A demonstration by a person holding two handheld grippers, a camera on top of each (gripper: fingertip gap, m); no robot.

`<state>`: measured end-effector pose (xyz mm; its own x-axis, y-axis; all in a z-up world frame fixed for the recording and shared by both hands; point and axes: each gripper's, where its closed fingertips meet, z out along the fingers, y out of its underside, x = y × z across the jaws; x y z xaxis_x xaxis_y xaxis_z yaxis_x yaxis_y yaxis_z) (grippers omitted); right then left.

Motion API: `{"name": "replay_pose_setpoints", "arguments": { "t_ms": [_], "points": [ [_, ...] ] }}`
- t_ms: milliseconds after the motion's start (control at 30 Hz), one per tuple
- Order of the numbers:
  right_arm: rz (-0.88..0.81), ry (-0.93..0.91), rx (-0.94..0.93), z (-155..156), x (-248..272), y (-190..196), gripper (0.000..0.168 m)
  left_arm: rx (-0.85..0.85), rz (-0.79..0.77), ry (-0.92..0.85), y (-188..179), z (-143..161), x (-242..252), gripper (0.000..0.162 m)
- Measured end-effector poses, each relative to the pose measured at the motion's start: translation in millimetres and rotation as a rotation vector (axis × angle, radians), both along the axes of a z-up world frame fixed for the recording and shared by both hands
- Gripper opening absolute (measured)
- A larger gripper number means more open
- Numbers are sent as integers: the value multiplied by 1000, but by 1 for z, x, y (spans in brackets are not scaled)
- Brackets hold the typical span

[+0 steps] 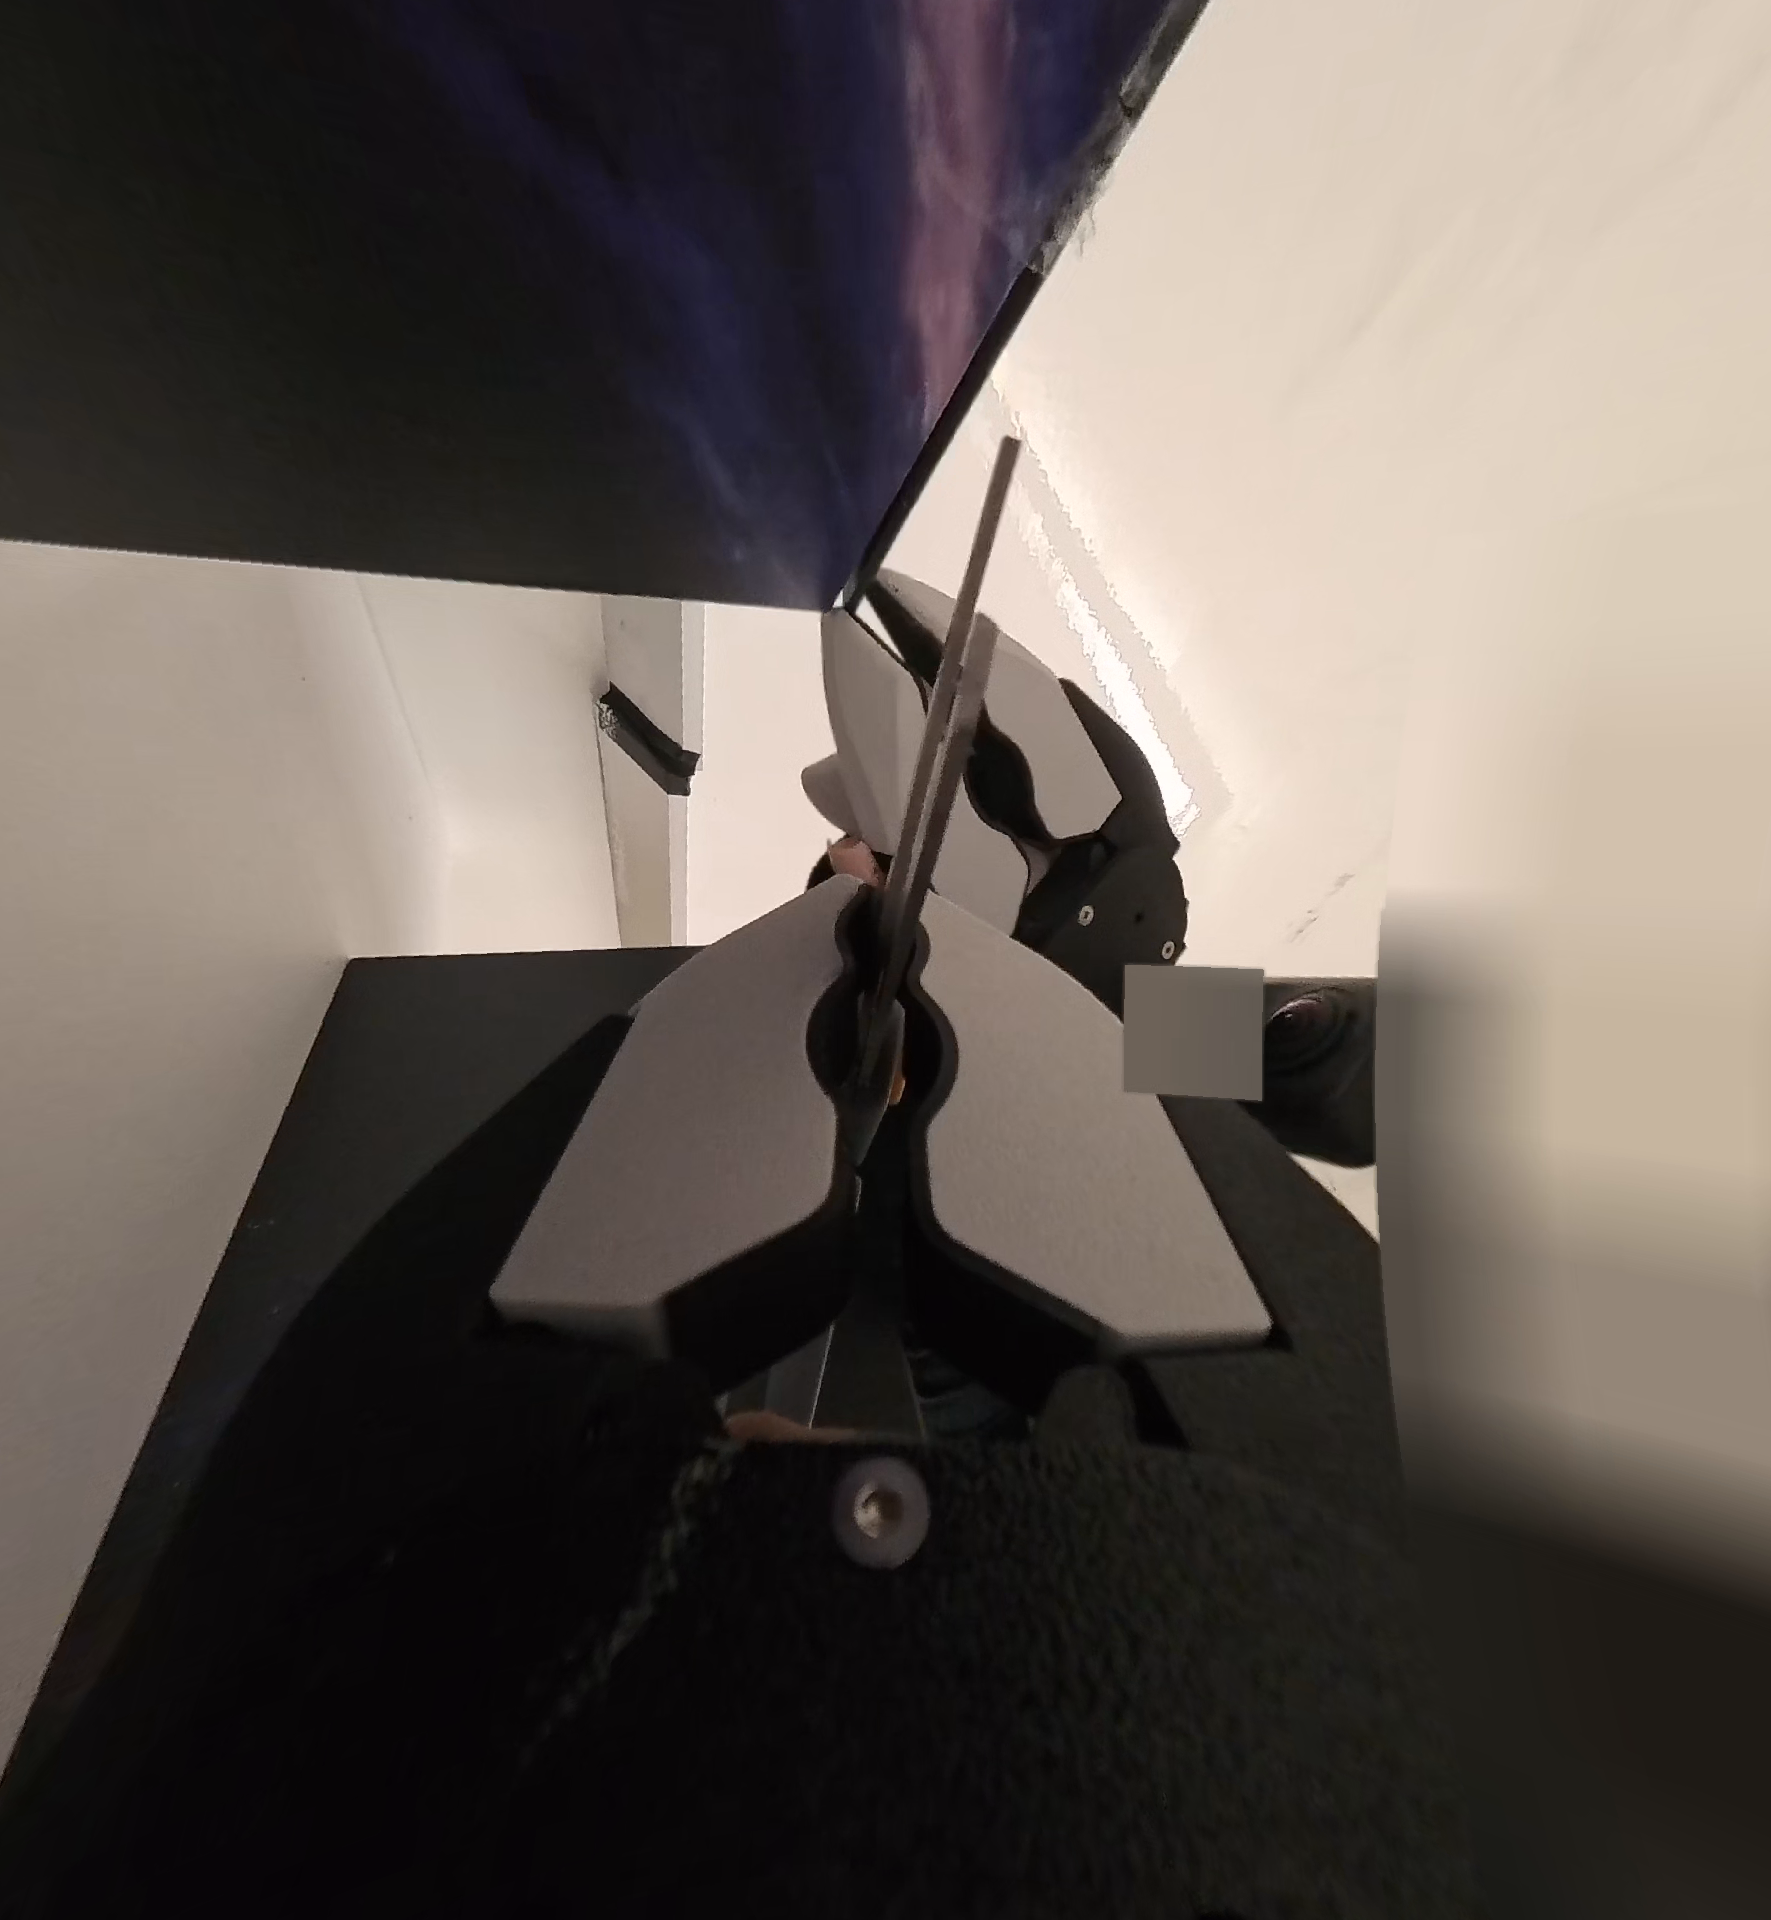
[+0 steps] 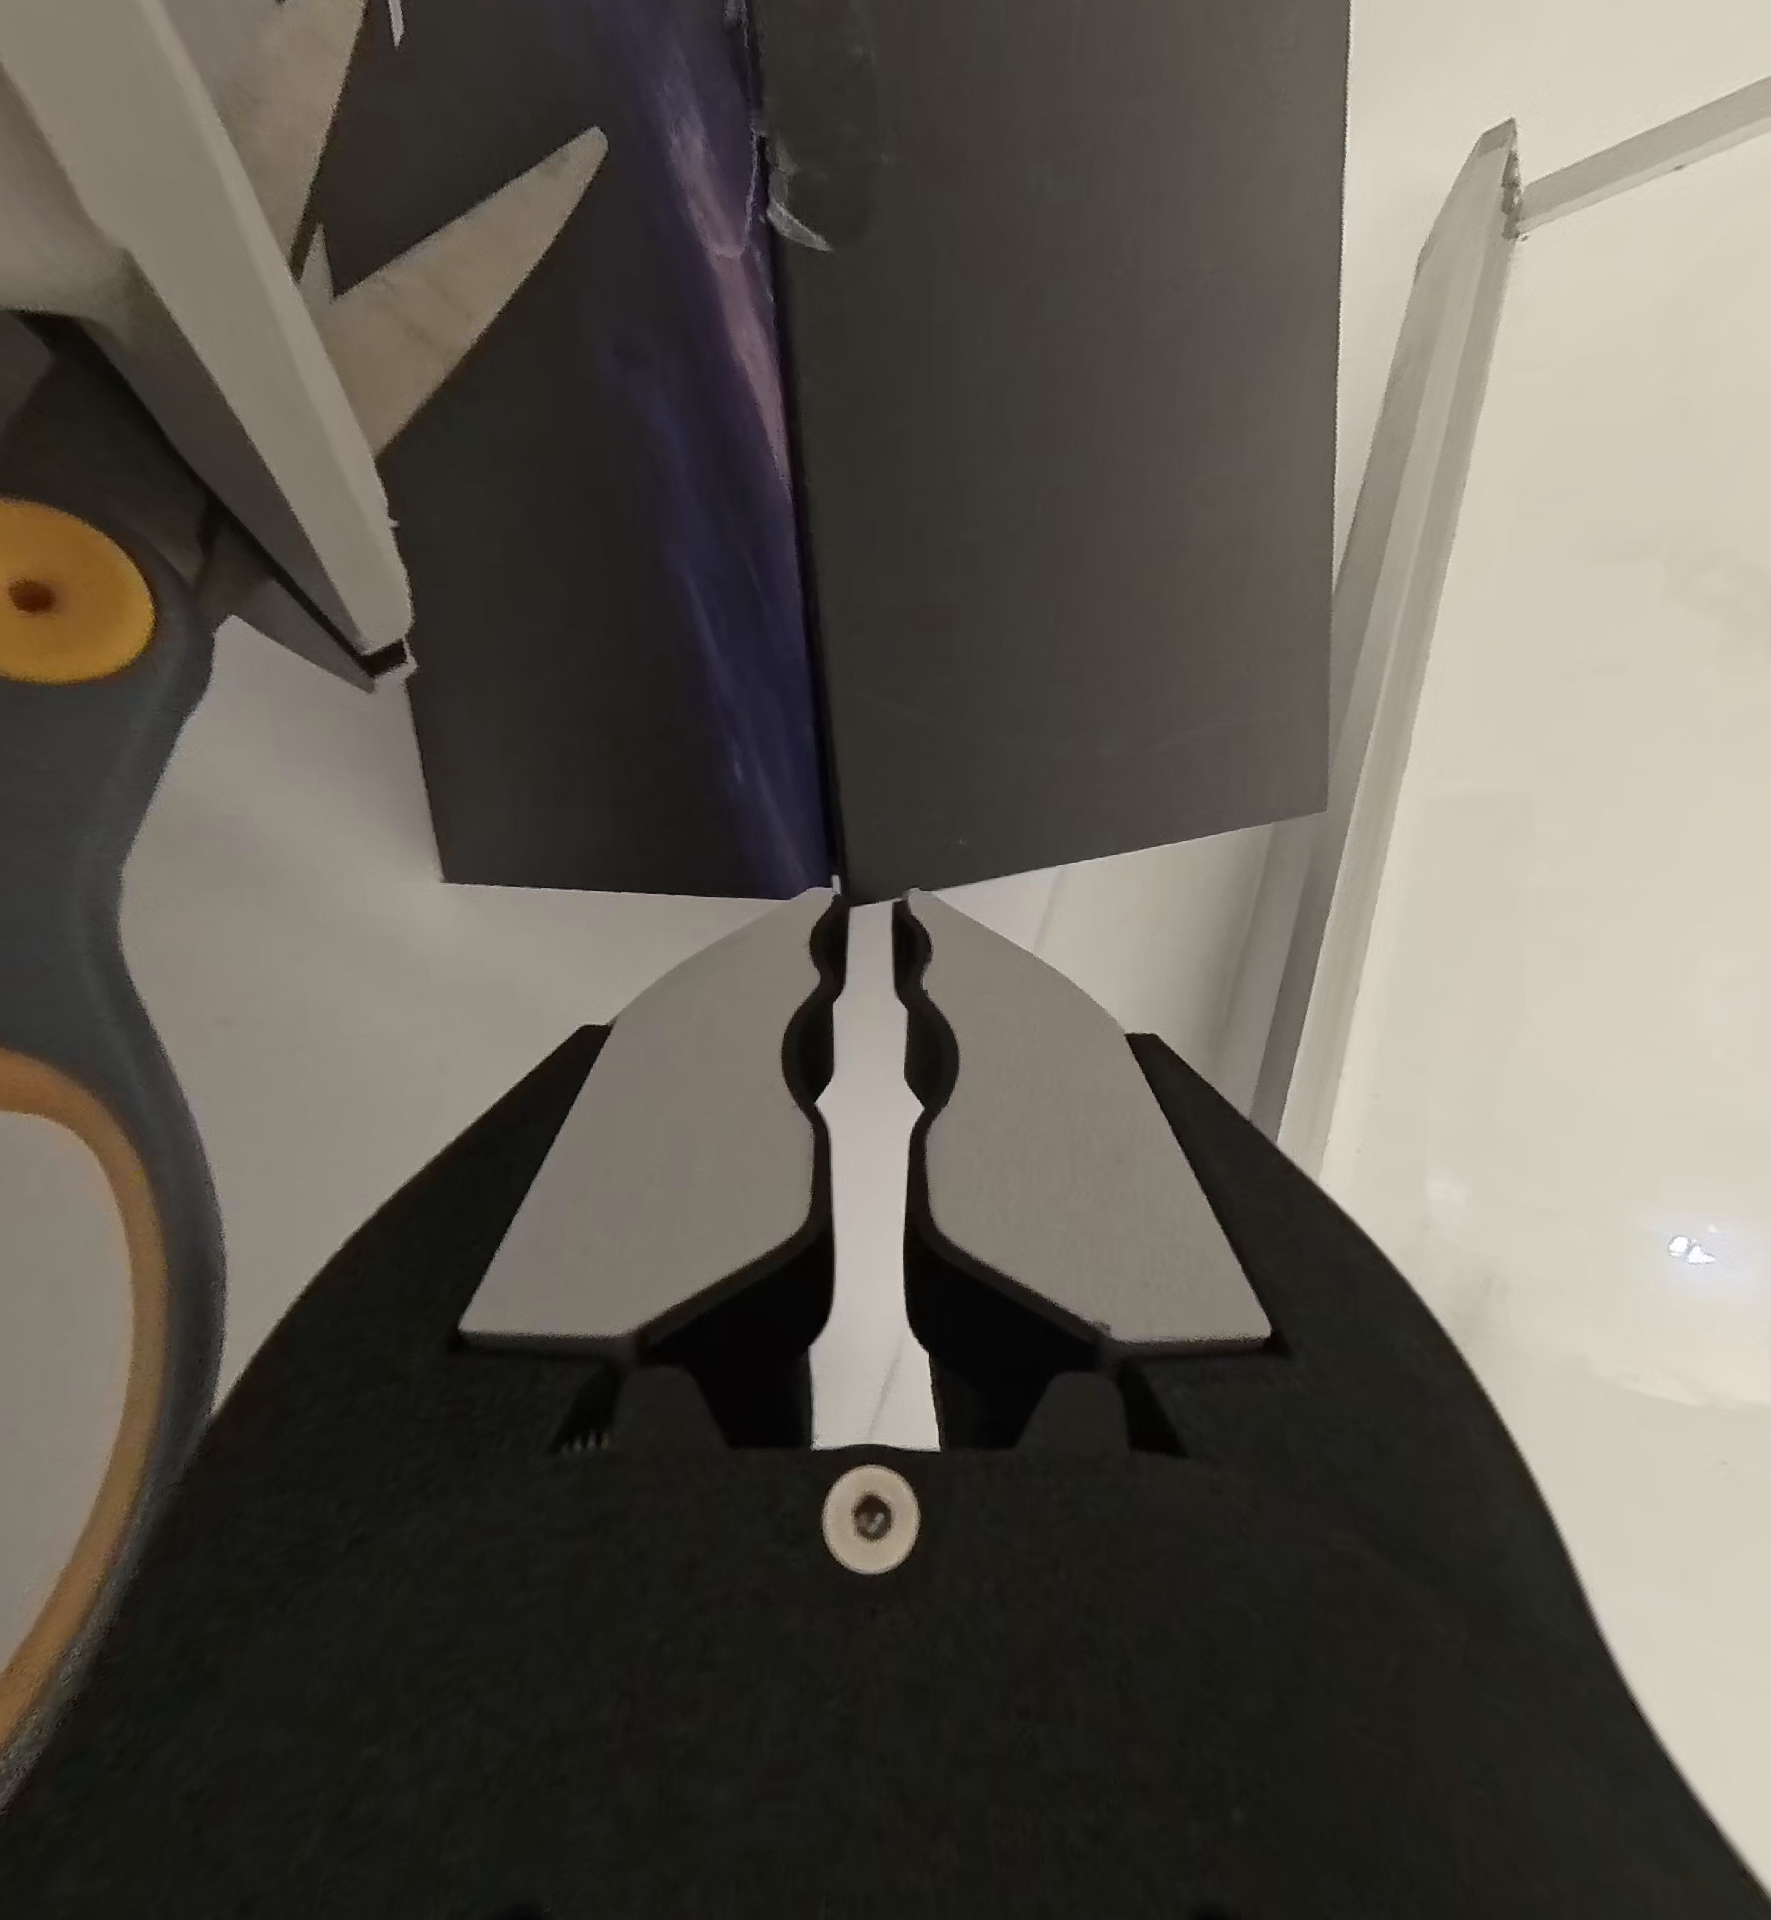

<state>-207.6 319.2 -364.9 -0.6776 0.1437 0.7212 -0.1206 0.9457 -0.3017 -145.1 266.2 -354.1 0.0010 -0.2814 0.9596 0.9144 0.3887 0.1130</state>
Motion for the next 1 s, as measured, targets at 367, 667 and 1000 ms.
{"name": "replay_pose_setpoints", "arguments": {
  "t_ms": [367,667,1000],
  "points": [
    [25,12,-30,-2,2,-1,2,0,11,-6,-2,-1,-1,1],
    [29,23,-58,1,2,-2,6,13,-24,15,3,5,0,1],
    [12,-20,-99,-1,1,-3,3,-3,-21,-1,12,6,-13,0]
  ]
}}
